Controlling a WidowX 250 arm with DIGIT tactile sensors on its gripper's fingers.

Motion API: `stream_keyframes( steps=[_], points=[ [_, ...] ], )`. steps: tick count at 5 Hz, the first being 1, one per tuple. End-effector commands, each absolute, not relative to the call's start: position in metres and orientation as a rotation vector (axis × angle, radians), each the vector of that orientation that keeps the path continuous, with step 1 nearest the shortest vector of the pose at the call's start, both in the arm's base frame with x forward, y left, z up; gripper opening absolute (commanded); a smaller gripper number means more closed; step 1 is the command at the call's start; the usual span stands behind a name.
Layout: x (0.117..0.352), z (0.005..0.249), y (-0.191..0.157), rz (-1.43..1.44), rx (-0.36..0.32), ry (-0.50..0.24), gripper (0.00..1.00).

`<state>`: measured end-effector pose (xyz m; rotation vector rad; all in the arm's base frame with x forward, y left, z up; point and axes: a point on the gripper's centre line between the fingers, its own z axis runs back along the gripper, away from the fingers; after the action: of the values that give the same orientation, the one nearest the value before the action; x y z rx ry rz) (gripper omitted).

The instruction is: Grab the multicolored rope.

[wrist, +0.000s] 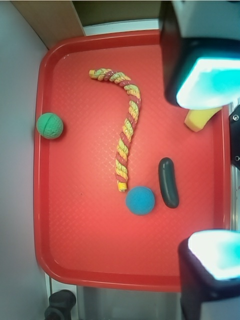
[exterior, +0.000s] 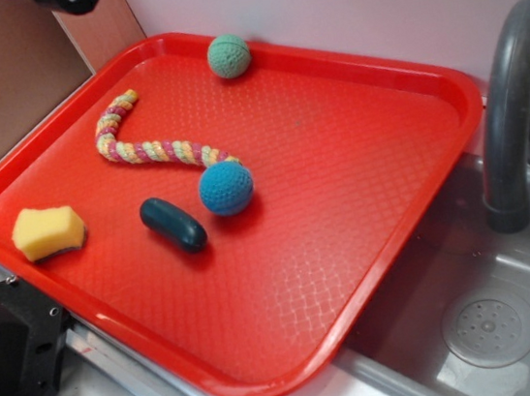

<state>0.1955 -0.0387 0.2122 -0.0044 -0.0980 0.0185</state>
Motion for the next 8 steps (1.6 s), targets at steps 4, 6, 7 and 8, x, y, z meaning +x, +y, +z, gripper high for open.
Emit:
stream_keyframes(
  steps=[4, 6, 7, 8],
  points=[
    [0.229, 0.171, -0.020, 0.778, -0.176, -0.240, 1.00],
    [0.253, 0.103, -0.009, 1.288, -0.172, -0.215, 1.00],
    [0.252, 0.070, -0.005, 1.537, -0.108, -0.211, 1.00],
    [0.252, 0.040, -0.002, 1.694, -0.032, -0.222, 1.00]
  ],
)
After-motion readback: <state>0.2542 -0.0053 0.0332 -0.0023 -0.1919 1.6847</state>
